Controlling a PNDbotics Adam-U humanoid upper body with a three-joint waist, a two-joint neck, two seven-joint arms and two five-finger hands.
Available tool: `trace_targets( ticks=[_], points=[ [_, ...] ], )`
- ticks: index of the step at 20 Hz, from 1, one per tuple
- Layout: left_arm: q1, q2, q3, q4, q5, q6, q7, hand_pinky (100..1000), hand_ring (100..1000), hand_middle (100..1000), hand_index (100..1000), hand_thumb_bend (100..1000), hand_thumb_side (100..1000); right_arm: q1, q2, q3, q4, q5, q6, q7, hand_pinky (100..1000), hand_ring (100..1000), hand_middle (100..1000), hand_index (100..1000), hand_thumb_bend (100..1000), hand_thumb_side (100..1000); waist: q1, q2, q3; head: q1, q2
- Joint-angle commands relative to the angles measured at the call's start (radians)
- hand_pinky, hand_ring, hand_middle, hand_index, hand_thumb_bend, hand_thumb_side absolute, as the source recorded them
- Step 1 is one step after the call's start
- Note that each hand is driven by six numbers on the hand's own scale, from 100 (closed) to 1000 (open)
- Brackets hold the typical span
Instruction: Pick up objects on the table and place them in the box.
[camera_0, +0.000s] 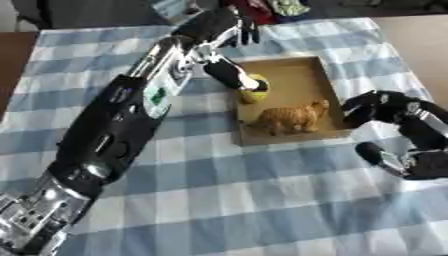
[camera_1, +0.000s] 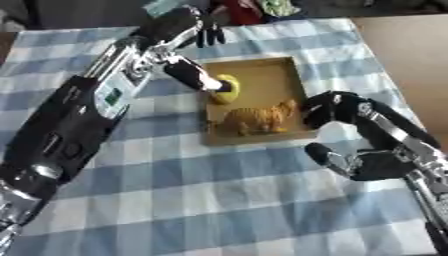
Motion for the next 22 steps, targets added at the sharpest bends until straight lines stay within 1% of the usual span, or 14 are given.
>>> trace_targets(
  ticks=[1,3,5,7,9,11,14,18,22],
  points=[
    [0.040,0.101,0.049,-0.183,0.127,0.066,0.050,541,523,514,659,599,370,-0.005,-0.034,-0.027,-0.017,-0.003,-0.003,-0.022,666,707,751,848,371,441,-0.005,-0.026,0.012,-0.015,0.012],
    [0.107,0.150,0.086,-0.287,0.201,0.098,0.086,536,522,514,654,582,364,-0.004,-0.040,-0.040,-0.021,-0.004,-0.004,-0.040,666,707,751,847,369,434,-0.006,-0.030,0.027,-0.023,0.017],
    [0.173,0.184,0.118,-0.371,0.277,0.111,0.121,538,526,518,653,570,366,-0.002,-0.042,-0.054,-0.026,-0.005,-0.004,-0.060,665,706,751,846,365,427,-0.008,-0.032,0.042,-0.028,0.022],
    [0.257,0.204,0.157,-0.442,0.354,0.107,0.172,532,525,516,649,555,361,0.004,-0.044,-0.072,-0.032,-0.007,-0.003,-0.086,664,705,750,846,361,420,-0.009,-0.034,0.059,-0.030,0.030],
    [0.336,0.203,0.187,-0.484,0.402,0.109,0.220,528,526,516,648,543,360,0.011,-0.042,-0.089,-0.039,-0.009,-0.001,-0.111,661,702,750,844,354,412,-0.010,-0.035,0.071,-0.034,0.040],
    [0.414,0.176,0.218,-0.511,0.419,0.111,0.260,519,524,515,645,541,369,0.017,-0.038,-0.105,-0.046,-0.011,0.002,-0.140,659,698,750,843,352,406,-0.012,-0.034,0.084,-0.036,0.049],
    [0.513,0.104,0.263,-0.529,0.441,0.111,0.322,505,522,511,640,527,361,0.030,-0.029,-0.131,-0.060,-0.011,0.005,-0.178,659,699,751,842,349,398,-0.017,-0.032,0.099,-0.042,0.062],
    [0.606,0.072,0.269,-0.546,0.503,0.095,0.351,499,526,515,640,530,376,0.041,-0.018,-0.158,-0.081,-0.013,0.014,-0.221,661,703,755,841,345,385,-0.017,-0.028,0.111,-0.032,0.064],
    [0.666,0.037,0.274,-0.552,0.530,0.083,0.361,497,527,515,640,521,383,0.048,-0.012,-0.169,-0.096,-0.010,0.024,-0.251,660,700,755,841,326,381,-0.019,-0.025,0.117,-0.023,0.064]
  ],
)
